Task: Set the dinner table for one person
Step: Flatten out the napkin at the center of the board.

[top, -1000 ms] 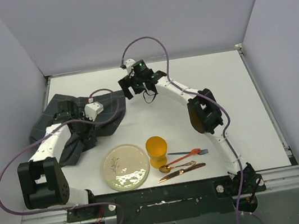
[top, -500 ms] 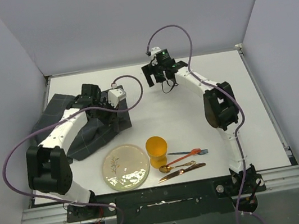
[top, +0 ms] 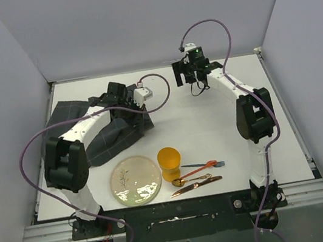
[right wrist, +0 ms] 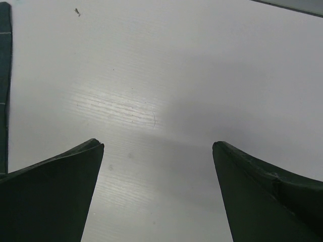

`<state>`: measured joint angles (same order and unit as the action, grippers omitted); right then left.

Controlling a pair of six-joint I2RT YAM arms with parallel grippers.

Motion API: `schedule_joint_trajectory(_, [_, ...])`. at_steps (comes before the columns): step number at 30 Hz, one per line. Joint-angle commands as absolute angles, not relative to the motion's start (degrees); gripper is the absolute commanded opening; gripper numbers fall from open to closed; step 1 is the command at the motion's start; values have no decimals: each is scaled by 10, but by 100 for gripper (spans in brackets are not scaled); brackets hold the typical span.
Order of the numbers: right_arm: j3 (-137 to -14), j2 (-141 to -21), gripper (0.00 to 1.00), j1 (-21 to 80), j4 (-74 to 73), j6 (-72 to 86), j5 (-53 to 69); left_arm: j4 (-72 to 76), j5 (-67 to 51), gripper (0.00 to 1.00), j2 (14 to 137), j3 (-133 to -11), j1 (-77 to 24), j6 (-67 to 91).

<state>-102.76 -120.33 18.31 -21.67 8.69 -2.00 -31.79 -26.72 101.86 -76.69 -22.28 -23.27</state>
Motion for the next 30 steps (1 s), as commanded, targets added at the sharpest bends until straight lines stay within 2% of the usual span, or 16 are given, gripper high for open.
schedule_joint_trajectory(1, [-1014,-1161,94,176,-197,111,-18,-261,-266,0,1056,-844,-240,-228])
schedule_joint_trajectory(9, [-987,-1135,94,167,-187,134,2,-293,-265,0,1169,-994,-261,-231])
schedule_joint_trajectory(23, [-939,-1060,94,130,-186,137,8,-263,-293,2,1269,-1103,-292,-186])
schedule_joint_trajectory(25, [-928,-1049,94,123,-185,141,12,-259,-298,7,1277,-1112,-293,-179])
schedule_joint_trajectory(30, [-904,-1023,94,106,-184,140,26,-284,-298,31,1290,-1133,-294,-180])
